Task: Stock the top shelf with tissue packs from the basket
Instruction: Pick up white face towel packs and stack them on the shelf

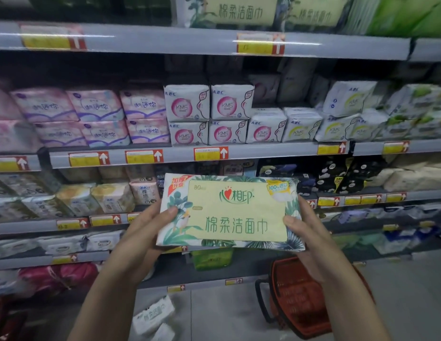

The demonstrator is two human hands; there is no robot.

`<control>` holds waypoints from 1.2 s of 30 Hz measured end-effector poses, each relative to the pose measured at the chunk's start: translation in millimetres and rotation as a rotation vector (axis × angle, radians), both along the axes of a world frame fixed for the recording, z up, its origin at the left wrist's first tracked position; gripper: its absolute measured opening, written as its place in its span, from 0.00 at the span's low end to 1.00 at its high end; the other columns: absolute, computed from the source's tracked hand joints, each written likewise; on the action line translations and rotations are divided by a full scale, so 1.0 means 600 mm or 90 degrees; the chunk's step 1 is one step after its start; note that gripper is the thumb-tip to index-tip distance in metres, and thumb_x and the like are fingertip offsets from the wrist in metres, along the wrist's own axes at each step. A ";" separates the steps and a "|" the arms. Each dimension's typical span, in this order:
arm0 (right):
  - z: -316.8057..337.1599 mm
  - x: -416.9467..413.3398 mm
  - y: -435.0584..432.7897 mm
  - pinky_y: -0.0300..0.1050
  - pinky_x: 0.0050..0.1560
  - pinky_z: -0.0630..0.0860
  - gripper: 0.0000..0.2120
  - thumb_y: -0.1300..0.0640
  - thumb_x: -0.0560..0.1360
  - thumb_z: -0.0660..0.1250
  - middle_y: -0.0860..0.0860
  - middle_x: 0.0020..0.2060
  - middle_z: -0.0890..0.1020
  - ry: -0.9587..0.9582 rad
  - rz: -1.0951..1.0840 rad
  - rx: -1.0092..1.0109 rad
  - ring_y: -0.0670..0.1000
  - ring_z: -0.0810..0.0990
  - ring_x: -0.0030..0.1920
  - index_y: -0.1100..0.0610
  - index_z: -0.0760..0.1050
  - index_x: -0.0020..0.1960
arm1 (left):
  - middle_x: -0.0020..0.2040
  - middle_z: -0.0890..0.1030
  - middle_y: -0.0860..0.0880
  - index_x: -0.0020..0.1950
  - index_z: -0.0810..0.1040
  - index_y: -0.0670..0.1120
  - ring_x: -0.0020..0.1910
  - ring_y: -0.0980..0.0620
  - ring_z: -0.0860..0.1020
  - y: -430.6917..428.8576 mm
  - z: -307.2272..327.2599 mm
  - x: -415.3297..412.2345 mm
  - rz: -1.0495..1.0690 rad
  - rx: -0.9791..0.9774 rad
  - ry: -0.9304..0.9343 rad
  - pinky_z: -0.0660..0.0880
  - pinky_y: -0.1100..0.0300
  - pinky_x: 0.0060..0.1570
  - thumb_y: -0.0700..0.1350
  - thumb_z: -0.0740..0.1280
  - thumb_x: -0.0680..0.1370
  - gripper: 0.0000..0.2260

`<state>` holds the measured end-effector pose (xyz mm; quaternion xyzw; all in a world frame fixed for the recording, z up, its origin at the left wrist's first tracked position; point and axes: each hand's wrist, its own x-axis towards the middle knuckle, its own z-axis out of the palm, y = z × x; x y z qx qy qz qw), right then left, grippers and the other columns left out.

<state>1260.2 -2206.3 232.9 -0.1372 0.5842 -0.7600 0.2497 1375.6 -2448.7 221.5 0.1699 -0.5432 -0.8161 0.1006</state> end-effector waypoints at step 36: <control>0.186 -0.041 0.000 0.43 0.62 0.60 0.53 0.43 0.56 0.76 0.43 0.76 0.58 0.166 -0.168 -0.038 0.41 0.62 0.64 0.42 0.54 0.75 | 0.51 0.85 0.45 0.61 0.78 0.47 0.47 0.46 0.85 -0.033 0.170 -0.140 -0.107 -0.121 0.154 0.79 0.53 0.43 0.63 0.82 0.39 0.52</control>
